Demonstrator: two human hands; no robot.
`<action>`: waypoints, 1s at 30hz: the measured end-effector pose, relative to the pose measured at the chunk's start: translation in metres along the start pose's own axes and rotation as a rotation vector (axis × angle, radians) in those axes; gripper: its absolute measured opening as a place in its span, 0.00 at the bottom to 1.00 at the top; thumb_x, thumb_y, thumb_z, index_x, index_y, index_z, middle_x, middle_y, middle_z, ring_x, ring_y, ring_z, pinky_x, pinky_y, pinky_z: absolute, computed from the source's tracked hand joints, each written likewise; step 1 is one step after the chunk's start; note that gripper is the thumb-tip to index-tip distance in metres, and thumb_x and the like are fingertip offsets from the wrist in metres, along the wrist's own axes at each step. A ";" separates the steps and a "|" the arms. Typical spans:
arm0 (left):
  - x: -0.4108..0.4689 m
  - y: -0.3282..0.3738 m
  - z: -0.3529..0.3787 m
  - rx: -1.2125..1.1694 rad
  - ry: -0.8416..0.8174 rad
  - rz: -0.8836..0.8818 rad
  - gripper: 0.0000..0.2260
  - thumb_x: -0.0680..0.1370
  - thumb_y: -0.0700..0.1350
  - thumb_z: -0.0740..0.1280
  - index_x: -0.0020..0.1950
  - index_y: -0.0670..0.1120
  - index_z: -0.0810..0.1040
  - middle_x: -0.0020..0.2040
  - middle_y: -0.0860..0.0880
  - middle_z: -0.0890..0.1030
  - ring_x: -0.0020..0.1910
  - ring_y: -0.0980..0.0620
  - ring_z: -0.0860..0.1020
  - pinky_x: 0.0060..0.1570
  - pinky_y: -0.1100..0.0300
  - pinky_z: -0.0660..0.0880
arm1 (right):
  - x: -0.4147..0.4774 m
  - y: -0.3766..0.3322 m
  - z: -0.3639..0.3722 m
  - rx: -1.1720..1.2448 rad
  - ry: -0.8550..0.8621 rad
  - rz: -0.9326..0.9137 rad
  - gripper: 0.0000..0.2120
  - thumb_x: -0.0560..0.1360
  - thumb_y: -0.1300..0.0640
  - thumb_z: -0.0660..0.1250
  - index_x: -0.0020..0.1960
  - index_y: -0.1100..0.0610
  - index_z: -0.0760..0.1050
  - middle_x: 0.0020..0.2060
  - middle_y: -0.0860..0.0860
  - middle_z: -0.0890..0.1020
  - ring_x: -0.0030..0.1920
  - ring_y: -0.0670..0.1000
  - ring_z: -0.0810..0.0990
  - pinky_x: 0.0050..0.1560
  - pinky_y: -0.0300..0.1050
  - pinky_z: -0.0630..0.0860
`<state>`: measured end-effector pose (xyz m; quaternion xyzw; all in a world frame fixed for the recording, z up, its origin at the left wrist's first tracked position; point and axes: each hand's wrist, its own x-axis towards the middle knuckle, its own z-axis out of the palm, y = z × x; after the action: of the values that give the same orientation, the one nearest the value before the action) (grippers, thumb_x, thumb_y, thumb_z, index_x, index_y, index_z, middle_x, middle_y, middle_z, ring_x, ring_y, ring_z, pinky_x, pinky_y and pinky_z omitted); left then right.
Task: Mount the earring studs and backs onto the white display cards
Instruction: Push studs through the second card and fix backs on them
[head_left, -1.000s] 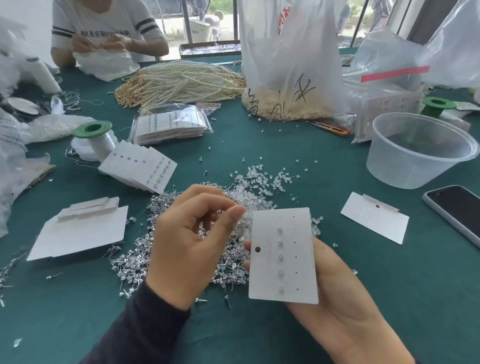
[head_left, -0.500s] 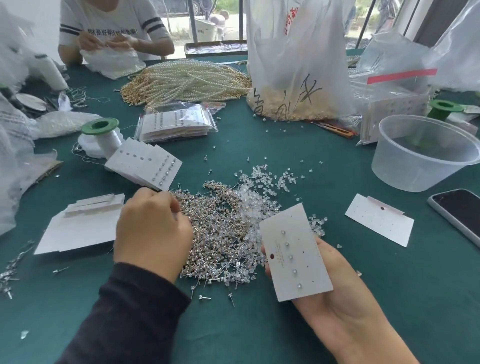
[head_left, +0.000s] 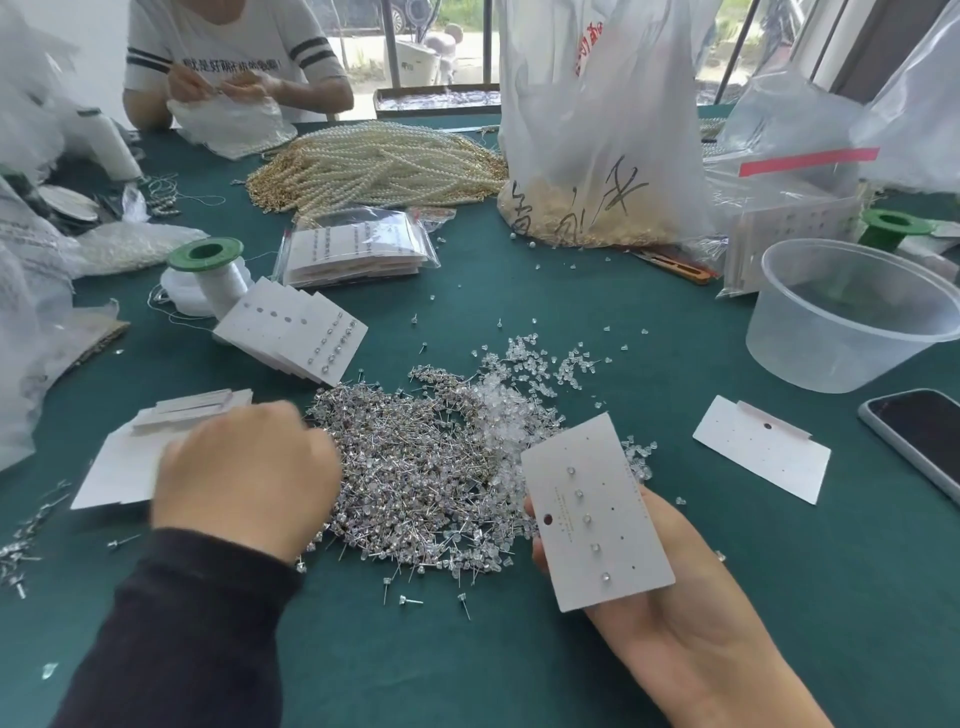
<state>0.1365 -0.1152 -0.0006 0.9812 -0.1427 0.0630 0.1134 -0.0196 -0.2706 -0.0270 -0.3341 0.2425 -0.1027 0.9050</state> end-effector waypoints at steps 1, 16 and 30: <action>-0.001 0.007 0.004 -0.076 0.039 0.095 0.09 0.73 0.44 0.61 0.44 0.44 0.79 0.44 0.42 0.80 0.45 0.43 0.76 0.49 0.52 0.72 | 0.000 0.000 0.000 0.001 -0.001 0.000 0.26 0.51 0.55 0.71 0.48 0.60 0.80 0.41 0.58 0.83 0.37 0.54 0.80 0.35 0.46 0.78; 0.016 0.048 0.031 -0.300 -0.197 0.490 0.02 0.71 0.46 0.70 0.39 0.50 0.80 0.33 0.61 0.72 0.34 0.63 0.69 0.33 0.72 0.61 | -0.001 0.001 0.002 0.037 -0.051 0.002 0.42 0.37 0.55 0.82 0.50 0.64 0.80 0.41 0.61 0.83 0.35 0.56 0.81 0.32 0.46 0.79; 0.006 0.034 0.022 -0.575 -0.044 0.382 0.06 0.66 0.49 0.75 0.32 0.49 0.83 0.25 0.59 0.77 0.26 0.62 0.74 0.29 0.74 0.67 | -0.001 0.001 0.002 0.055 -0.109 -0.001 0.35 0.37 0.53 0.83 0.43 0.60 0.83 0.40 0.60 0.83 0.34 0.55 0.82 0.33 0.47 0.79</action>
<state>0.1338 -0.1537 -0.0138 0.8657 -0.3383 0.0191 0.3685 -0.0194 -0.2683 -0.0256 -0.3142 0.1895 -0.0914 0.9257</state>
